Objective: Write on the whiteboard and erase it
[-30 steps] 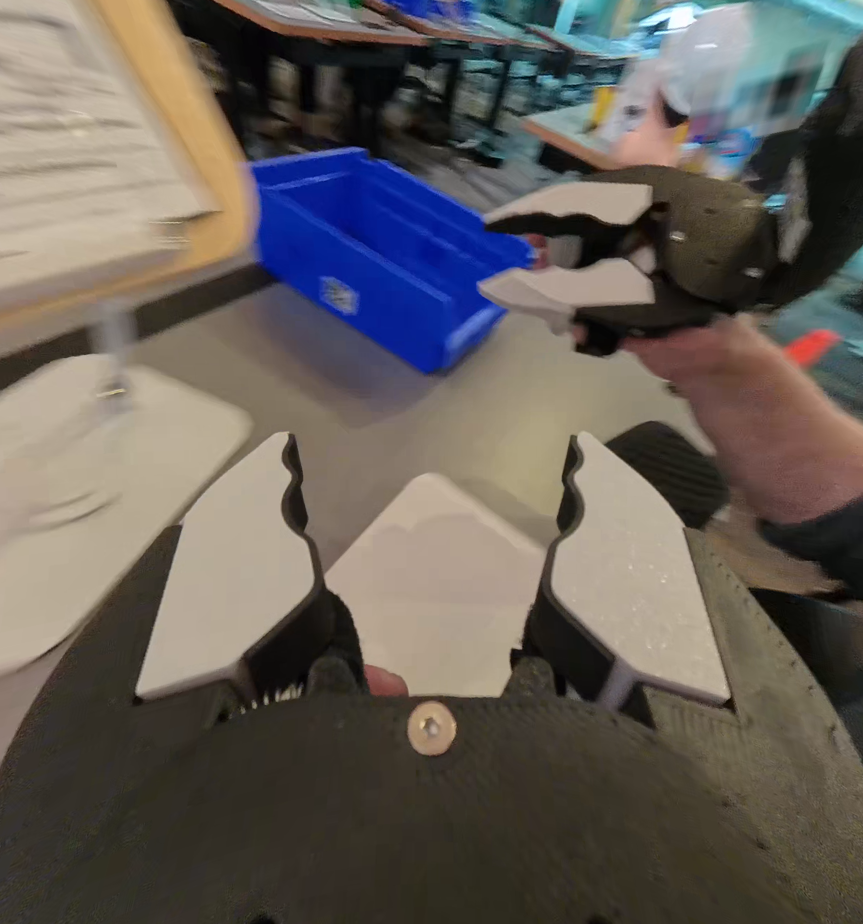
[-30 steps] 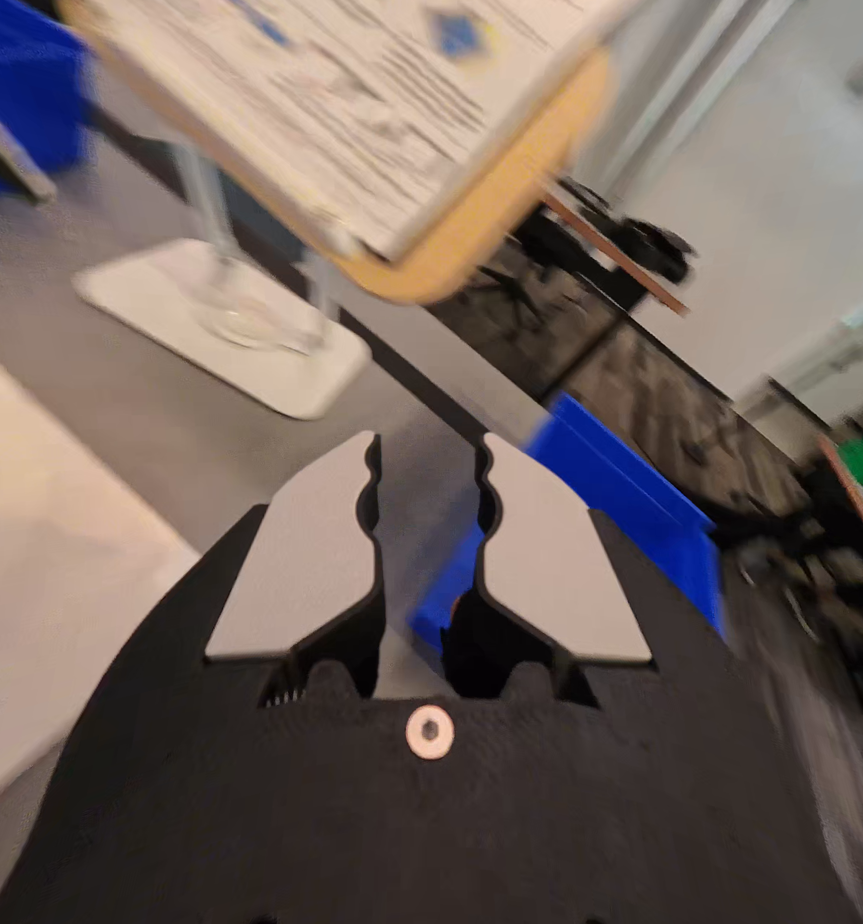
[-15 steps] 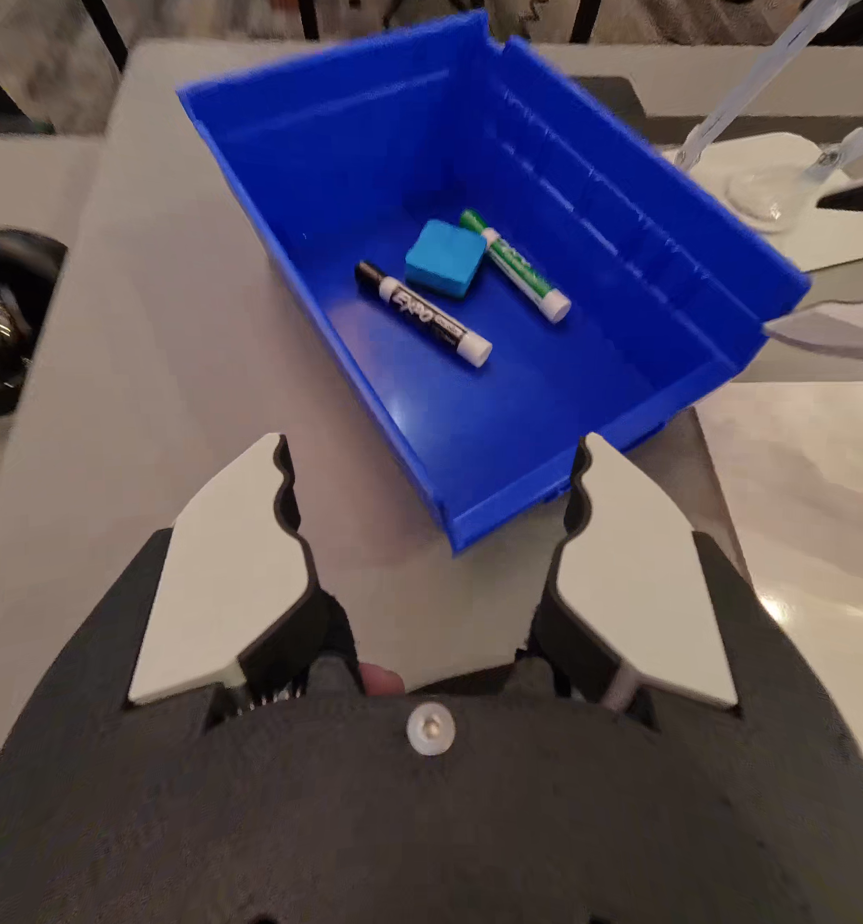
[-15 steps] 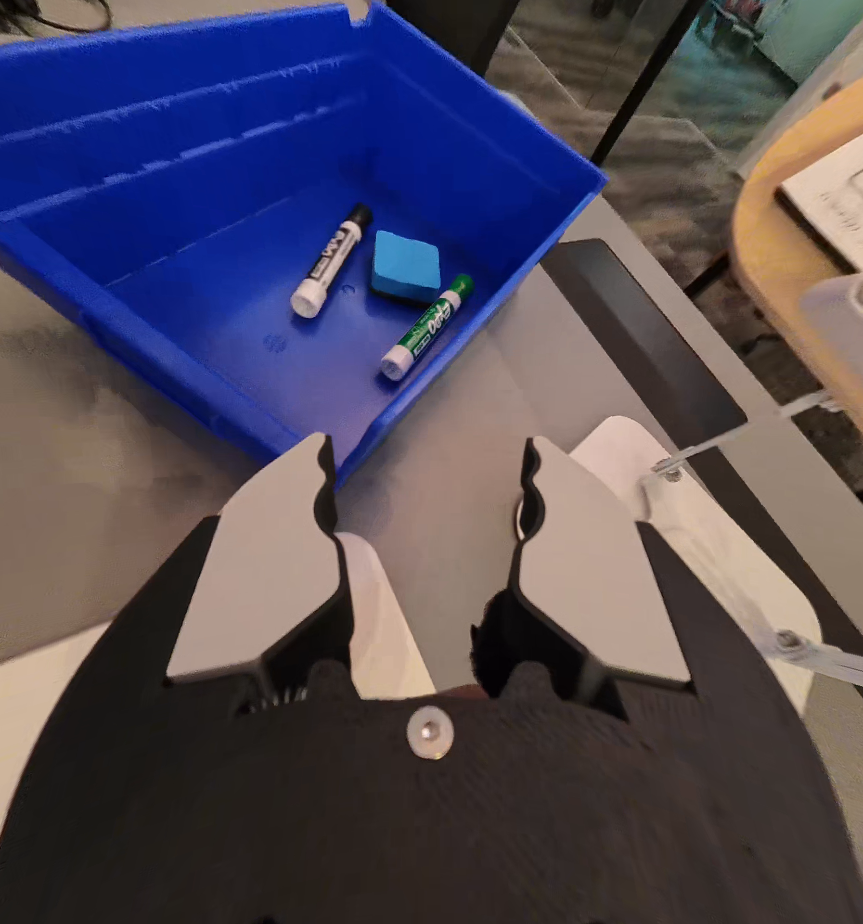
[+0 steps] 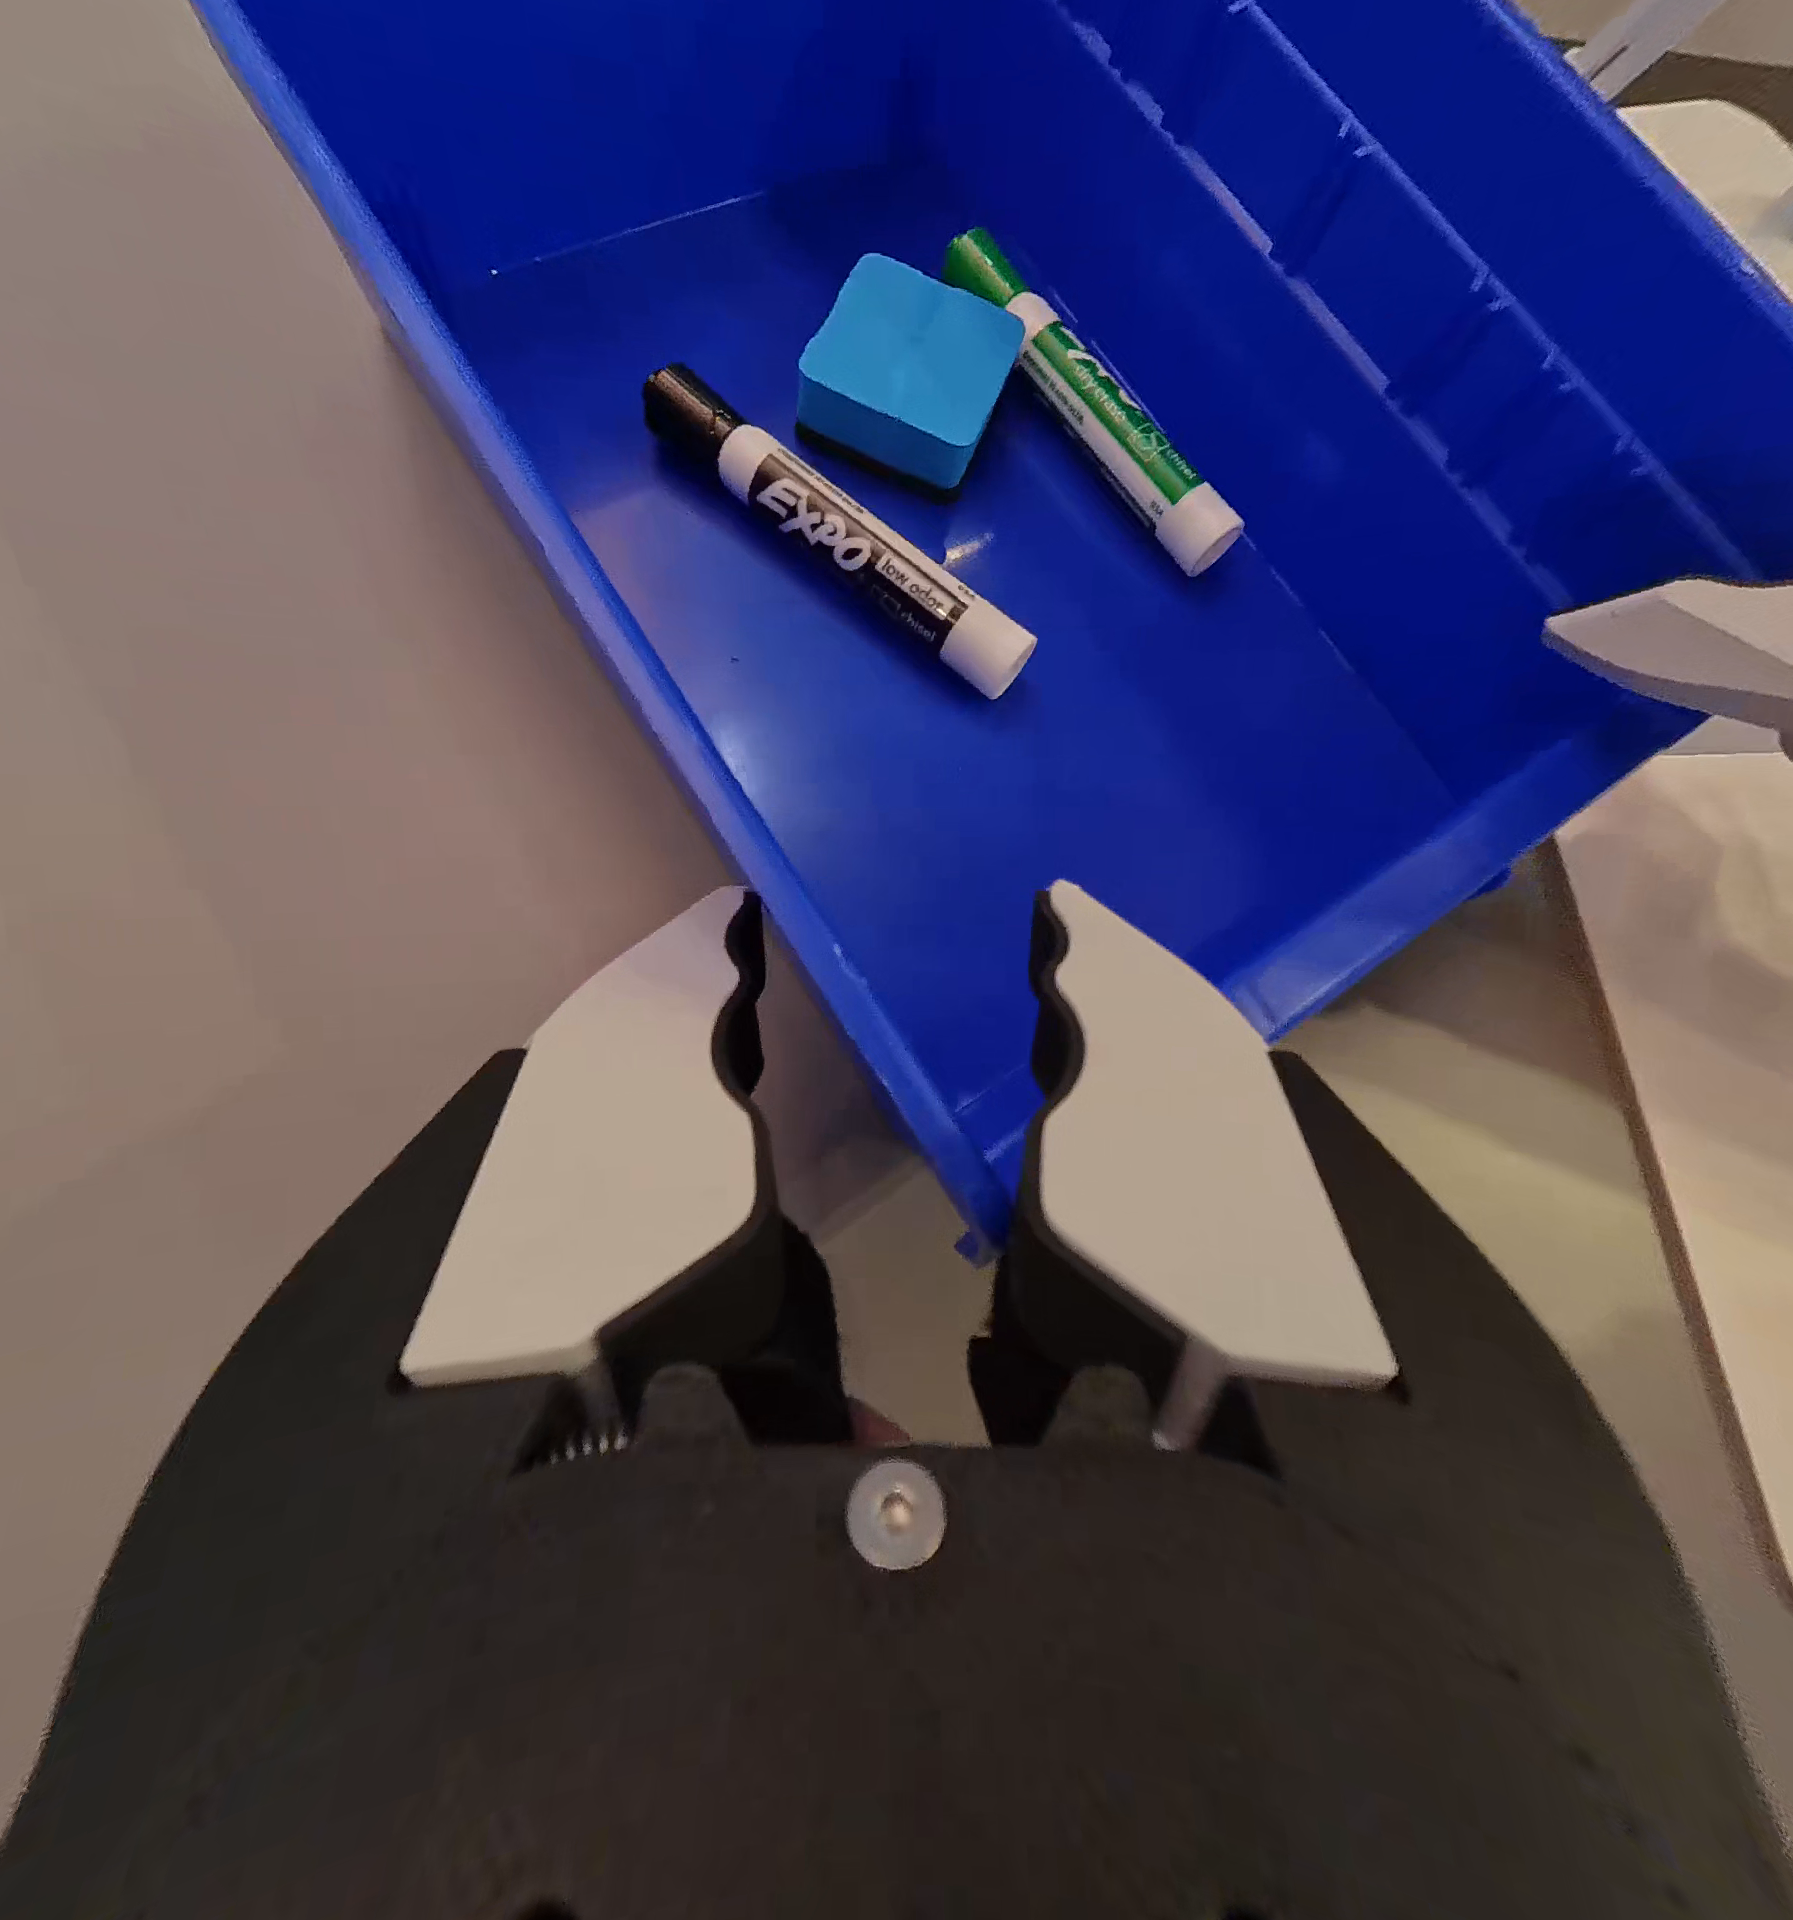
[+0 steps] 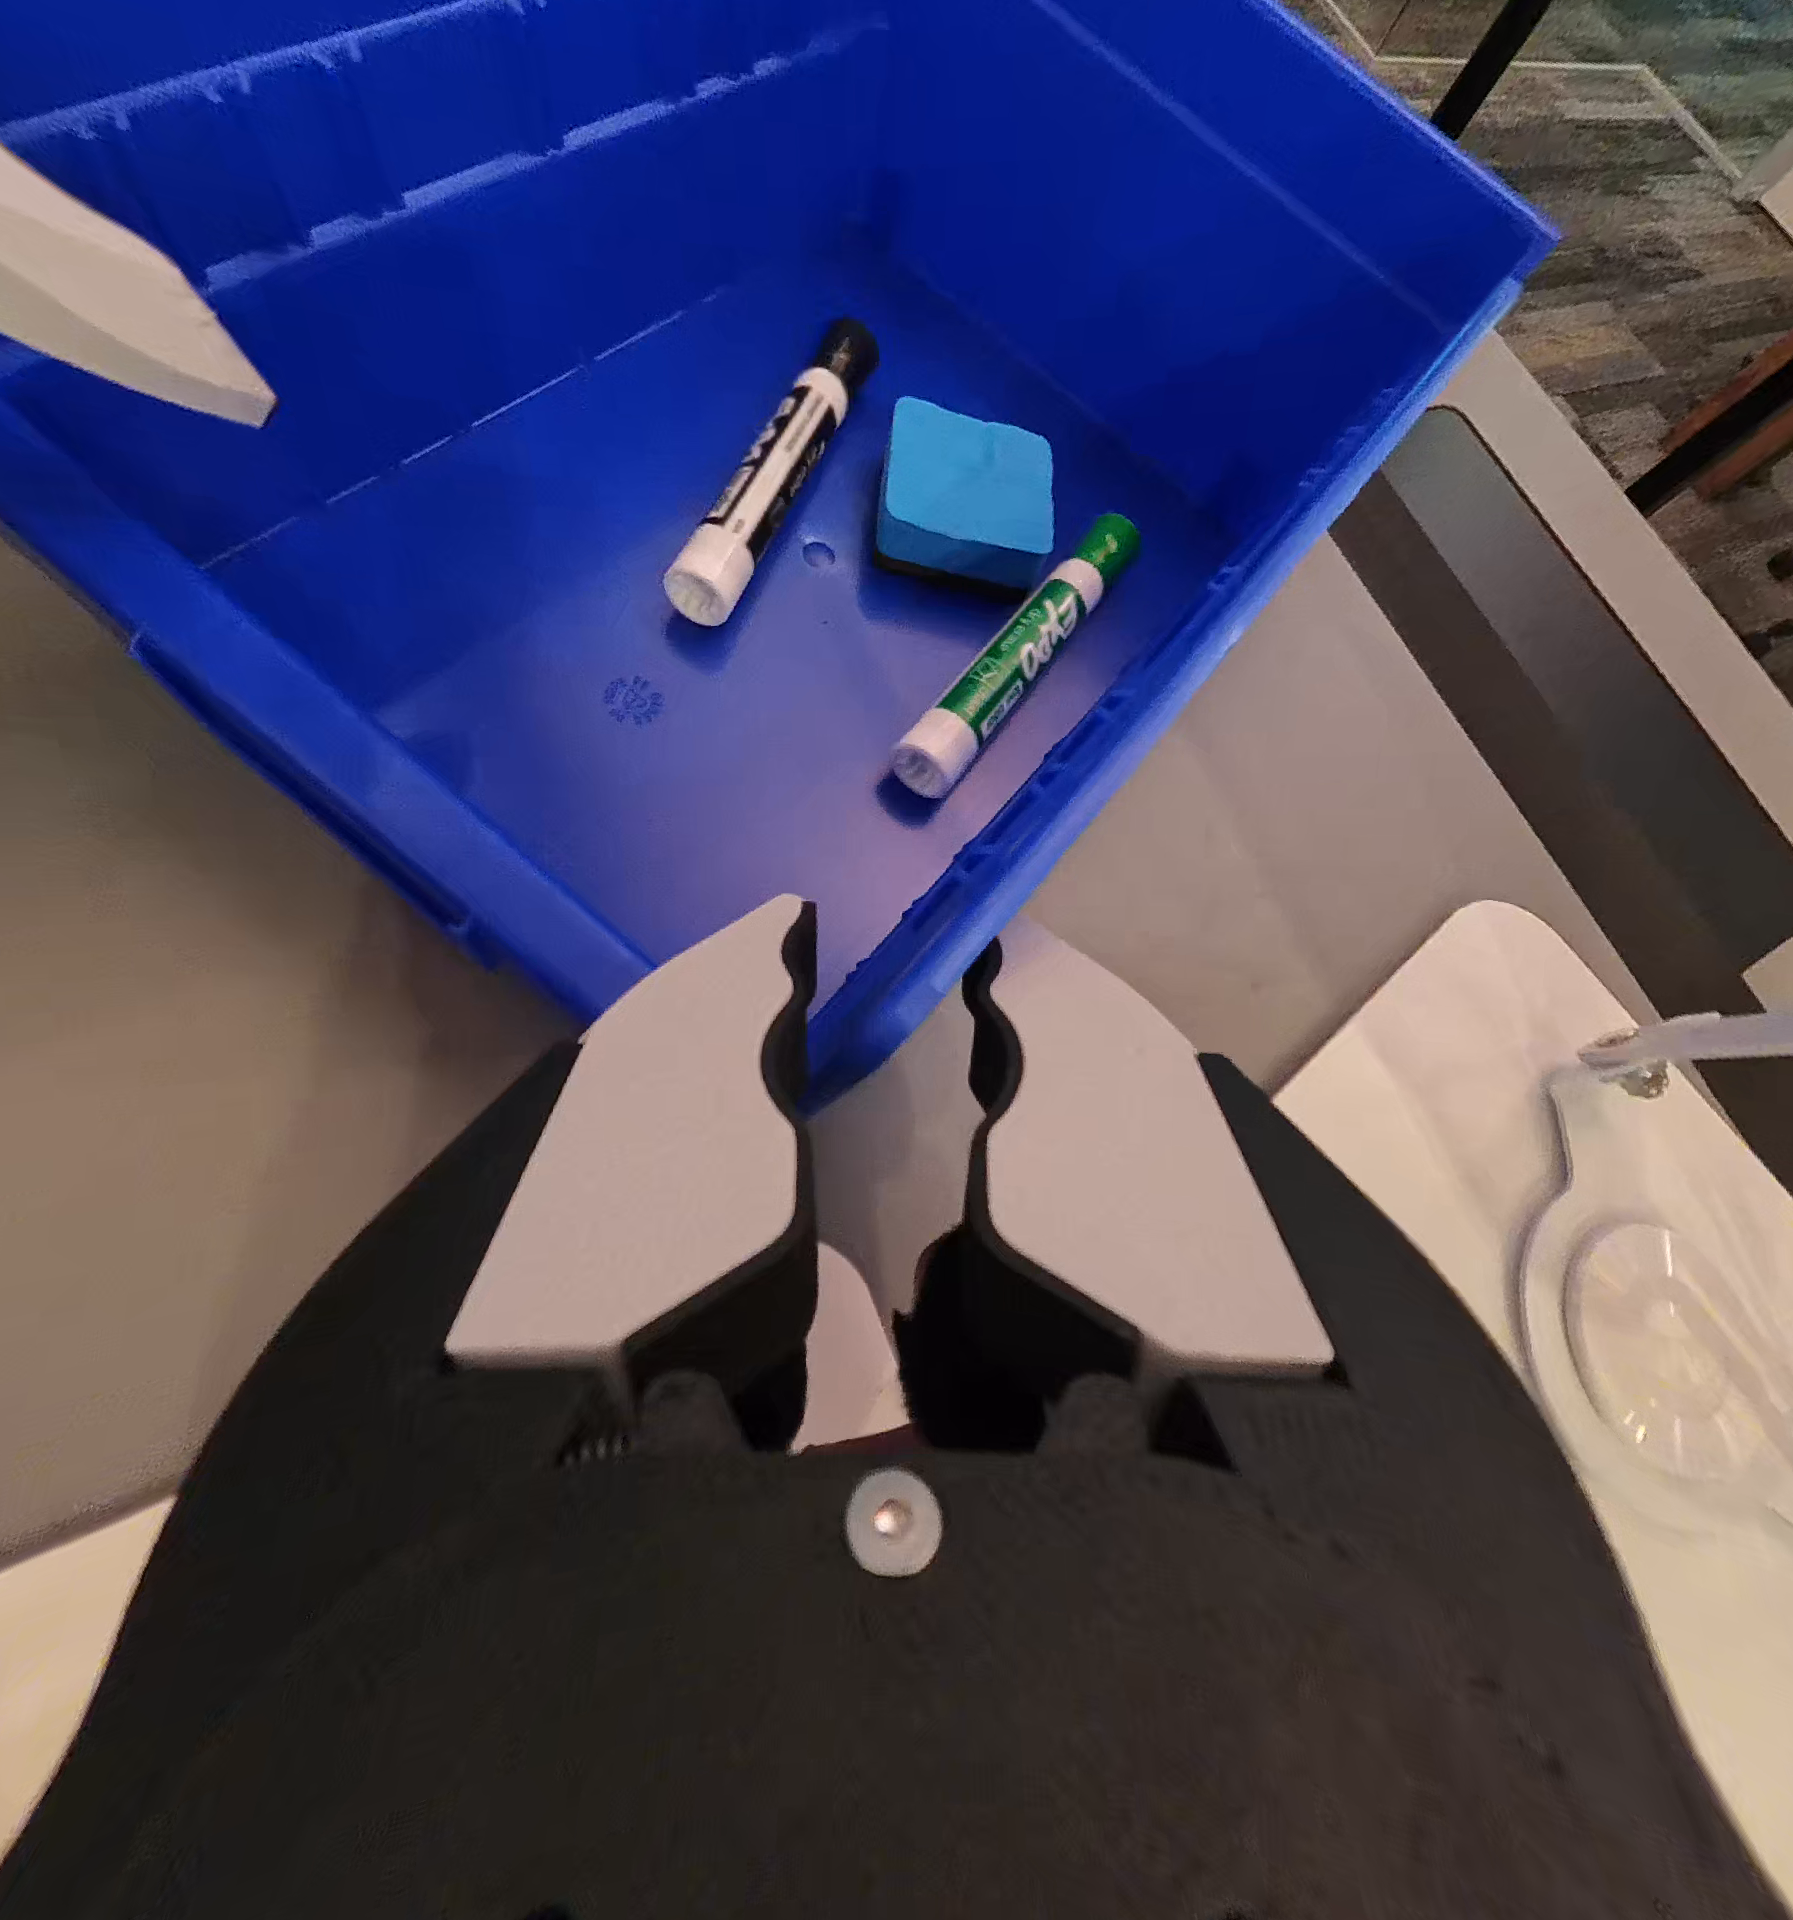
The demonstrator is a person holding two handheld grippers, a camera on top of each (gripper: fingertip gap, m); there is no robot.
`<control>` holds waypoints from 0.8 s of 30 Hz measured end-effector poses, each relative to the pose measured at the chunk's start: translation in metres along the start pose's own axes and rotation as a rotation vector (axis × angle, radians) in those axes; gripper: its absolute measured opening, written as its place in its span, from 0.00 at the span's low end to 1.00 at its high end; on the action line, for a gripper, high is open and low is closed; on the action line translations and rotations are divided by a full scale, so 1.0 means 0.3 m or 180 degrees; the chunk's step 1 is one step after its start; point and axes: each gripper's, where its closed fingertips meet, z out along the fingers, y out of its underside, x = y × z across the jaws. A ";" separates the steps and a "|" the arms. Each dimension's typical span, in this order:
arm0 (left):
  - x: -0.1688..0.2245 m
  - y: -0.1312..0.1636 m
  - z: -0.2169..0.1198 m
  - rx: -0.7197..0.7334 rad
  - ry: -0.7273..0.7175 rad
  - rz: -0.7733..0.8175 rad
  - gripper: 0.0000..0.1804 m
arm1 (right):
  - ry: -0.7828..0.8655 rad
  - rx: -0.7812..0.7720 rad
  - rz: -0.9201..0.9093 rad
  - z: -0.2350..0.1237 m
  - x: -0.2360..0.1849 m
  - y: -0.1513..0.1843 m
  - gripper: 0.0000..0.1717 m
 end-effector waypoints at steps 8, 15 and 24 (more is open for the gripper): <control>-0.166 -0.066 0.037 -0.0090 -0.0175 0.0152 0.16 | -0.0087 0.0014 0.0037 0.063 -0.059 -0.064 0.21; -0.317 -0.150 0.099 -0.0093 -0.0233 0.0232 0.08 | -0.0098 0.0013 -0.0027 0.136 -0.103 -0.130 0.25; -0.435 -0.228 0.161 -0.0015 -0.0343 0.0203 0.04 | -0.0028 -0.0030 0.0043 0.229 -0.092 -0.196 0.26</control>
